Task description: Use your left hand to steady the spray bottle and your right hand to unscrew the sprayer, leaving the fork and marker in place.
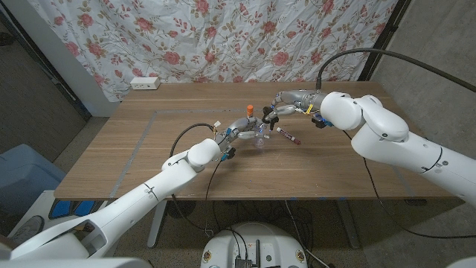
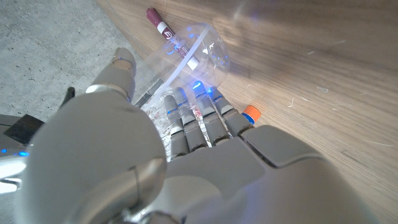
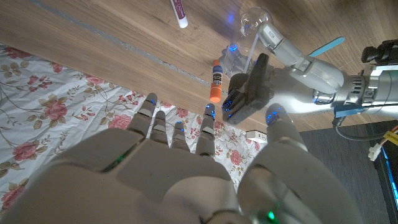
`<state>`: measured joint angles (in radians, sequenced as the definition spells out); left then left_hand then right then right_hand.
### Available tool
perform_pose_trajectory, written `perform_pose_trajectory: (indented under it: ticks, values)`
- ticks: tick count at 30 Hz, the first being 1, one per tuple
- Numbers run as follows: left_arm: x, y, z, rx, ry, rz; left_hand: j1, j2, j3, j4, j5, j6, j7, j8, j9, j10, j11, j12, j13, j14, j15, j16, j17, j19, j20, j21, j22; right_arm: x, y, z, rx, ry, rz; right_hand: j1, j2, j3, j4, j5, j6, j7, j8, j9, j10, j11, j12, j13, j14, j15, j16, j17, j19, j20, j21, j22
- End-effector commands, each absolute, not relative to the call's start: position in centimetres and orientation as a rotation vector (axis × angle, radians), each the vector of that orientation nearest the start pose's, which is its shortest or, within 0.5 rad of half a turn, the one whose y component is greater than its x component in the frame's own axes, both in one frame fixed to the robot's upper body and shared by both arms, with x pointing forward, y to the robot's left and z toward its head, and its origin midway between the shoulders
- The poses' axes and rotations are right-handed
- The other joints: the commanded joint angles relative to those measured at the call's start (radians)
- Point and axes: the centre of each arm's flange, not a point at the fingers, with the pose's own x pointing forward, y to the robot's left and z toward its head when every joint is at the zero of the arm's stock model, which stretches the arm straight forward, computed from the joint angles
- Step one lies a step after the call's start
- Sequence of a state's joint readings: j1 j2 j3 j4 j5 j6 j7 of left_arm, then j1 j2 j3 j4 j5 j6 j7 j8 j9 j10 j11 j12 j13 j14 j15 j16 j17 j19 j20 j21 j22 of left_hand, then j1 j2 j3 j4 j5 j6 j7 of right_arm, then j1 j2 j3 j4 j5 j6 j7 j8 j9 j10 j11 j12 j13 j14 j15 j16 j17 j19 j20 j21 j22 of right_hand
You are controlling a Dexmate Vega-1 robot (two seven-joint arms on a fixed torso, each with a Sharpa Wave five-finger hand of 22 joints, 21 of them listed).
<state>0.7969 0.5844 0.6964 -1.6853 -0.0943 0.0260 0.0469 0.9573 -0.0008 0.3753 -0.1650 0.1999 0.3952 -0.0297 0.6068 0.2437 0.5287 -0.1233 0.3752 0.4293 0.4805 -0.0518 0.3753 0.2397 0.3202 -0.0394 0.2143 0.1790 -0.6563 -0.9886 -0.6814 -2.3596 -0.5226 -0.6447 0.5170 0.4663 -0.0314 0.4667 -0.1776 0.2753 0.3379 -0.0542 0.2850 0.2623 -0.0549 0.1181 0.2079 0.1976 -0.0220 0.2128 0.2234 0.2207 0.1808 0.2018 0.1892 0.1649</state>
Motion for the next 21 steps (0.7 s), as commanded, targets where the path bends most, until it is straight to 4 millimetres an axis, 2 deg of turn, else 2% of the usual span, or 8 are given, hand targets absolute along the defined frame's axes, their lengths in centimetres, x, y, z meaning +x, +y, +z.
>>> perform_pose_trajectory:
  ticks: [1, 21]
  values:
    - [59.64, 10.56, -4.09, 0.68, -0.586, -0.451, 0.011, 0.045, -0.001, 0.004, 0.007, 0.03, 0.025, 0.006, 0.003, 0.024, -0.012, -0.002, 0.003, 0.001, -0.093, -0.004, -0.001, 0.004, -0.035, -0.002, 0.002, 48.13, -15.74, 7.27, -1.551, -0.479, 0.197, 0.036, 0.001, 0.014, -0.004, 0.011, 0.019, -0.021, 0.015, 0.004, 0.018, 0.0, 0.009, 0.003, 0.013, 0.0, 0.008, 0.004, 0.015, 0.004, 0.008, 0.003]
    - [59.87, 10.6, -4.03, 0.681, -0.583, -0.456, 0.006, 0.051, -0.003, 0.003, 0.007, 0.029, 0.023, 0.009, -0.001, 0.027, -0.013, -0.006, 0.006, 0.005, -0.094, -0.007, -0.005, 0.004, -0.035, -0.003, 0.002, 48.61, -16.46, 7.73, -1.509, -0.487, 0.252, 0.131, 0.013, 0.044, -0.009, 0.014, 0.044, -0.074, 0.037, 0.011, 0.033, -0.013, 0.005, 0.002, 0.028, -0.012, 0.009, 0.002, 0.048, 0.004, 0.007, 0.002]
